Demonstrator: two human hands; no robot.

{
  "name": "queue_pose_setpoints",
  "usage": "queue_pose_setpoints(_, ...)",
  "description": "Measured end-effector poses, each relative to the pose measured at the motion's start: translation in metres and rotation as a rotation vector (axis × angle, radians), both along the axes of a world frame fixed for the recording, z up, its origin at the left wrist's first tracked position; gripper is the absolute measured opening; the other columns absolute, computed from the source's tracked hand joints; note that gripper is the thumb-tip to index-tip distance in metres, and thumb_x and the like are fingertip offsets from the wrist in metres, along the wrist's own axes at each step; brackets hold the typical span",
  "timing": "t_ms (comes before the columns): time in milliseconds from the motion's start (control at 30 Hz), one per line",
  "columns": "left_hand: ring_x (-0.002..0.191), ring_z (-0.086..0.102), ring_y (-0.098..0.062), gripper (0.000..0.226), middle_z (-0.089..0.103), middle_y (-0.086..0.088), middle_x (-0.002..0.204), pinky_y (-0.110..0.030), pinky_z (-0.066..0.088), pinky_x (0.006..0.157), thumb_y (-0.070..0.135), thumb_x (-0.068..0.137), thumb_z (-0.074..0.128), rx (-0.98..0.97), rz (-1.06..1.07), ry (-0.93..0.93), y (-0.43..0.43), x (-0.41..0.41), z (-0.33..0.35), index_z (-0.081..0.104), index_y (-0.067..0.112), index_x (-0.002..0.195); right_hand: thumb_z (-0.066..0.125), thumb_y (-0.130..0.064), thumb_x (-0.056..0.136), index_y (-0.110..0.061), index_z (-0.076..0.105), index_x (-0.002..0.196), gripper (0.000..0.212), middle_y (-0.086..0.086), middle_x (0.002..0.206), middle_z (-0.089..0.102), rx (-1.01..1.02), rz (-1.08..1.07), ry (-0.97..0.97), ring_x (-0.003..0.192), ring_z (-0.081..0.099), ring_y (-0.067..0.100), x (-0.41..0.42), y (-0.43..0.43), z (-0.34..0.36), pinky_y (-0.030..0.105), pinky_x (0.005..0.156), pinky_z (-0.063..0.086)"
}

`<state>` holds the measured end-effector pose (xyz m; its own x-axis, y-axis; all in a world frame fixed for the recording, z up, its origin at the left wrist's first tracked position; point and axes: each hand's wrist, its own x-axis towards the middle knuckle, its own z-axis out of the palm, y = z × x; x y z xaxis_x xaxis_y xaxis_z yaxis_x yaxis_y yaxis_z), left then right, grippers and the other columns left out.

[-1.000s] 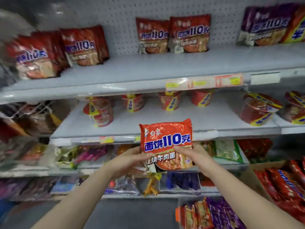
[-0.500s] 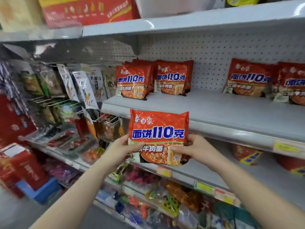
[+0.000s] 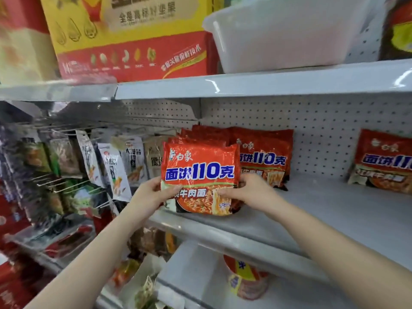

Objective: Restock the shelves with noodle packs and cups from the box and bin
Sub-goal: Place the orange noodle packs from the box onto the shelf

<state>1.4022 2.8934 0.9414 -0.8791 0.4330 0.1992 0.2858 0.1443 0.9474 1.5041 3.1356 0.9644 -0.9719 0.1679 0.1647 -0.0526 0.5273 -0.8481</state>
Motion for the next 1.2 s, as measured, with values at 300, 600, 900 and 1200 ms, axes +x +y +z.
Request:
queue_pose_setpoints(300, 0.092, 0.073, -0.011, 0.027, 0.077, 0.006, 0.100, -0.021, 0.055, 0.077, 0.024, 0.084, 0.075, -0.067, -0.084, 0.068, -0.002, -0.104, -0.003, 0.069, 0.017, 0.109, 0.081, -0.038, 0.076, -0.025, 0.068, 0.112, 0.041, -0.010, 0.113, 0.069, 0.213, -0.137, 0.023, 0.096, 0.066, 0.005, -0.068, -0.021, 0.001, 0.024, 0.083, 0.053)
queue_pose_setpoints(600, 0.077, 0.069, 0.005, 0.045, 0.073, 0.022, 0.088, -0.009, 0.048, 0.056, 0.043, 0.071, 0.081, -0.242, -0.167, 0.189, -0.014, -0.147, -0.013, 0.060, 0.031, 0.109, 0.072, -0.069, 0.068, -0.029, 0.067, 0.080, 0.043, -0.013, 0.083, 0.072, 0.470, -0.359, -0.186, 0.073, 0.067, 0.002, -0.068, -0.039, -0.004, 0.030, 0.072, 0.058)
queue_pose_setpoints(900, 0.112, 0.064, -0.013, 0.116, 0.061, 0.006, 0.131, -0.046, 0.053, 0.096, 0.072, 0.052, 0.082, -0.160, -0.225, 0.181, -0.023, -0.158, 0.002, 0.035, 0.023, 0.146, 0.063, -0.074, 0.072, -0.023, 0.062, 0.112, 0.065, -0.010, 0.100, 0.067, 0.462, -0.576, -0.161, 0.088, 0.063, 0.008, -0.046, -0.064, -0.017, 0.037, 0.080, 0.056)
queue_pose_setpoints(1200, 0.140, 0.029, -0.025, 0.080, 0.037, -0.012, 0.149, -0.039, 0.023, 0.116, 0.032, 0.083, 0.074, 0.122, 0.041, 0.707, 0.013, -0.067, 0.025, 0.033, 0.010, 0.148, 0.064, -0.063, 0.080, -0.027, 0.031, 0.147, 0.083, -0.006, 0.129, 0.055, 0.449, -0.771, -0.099, 0.103, 0.060, 0.015, 0.026, -0.065, -0.018, 0.040, 0.093, 0.051)
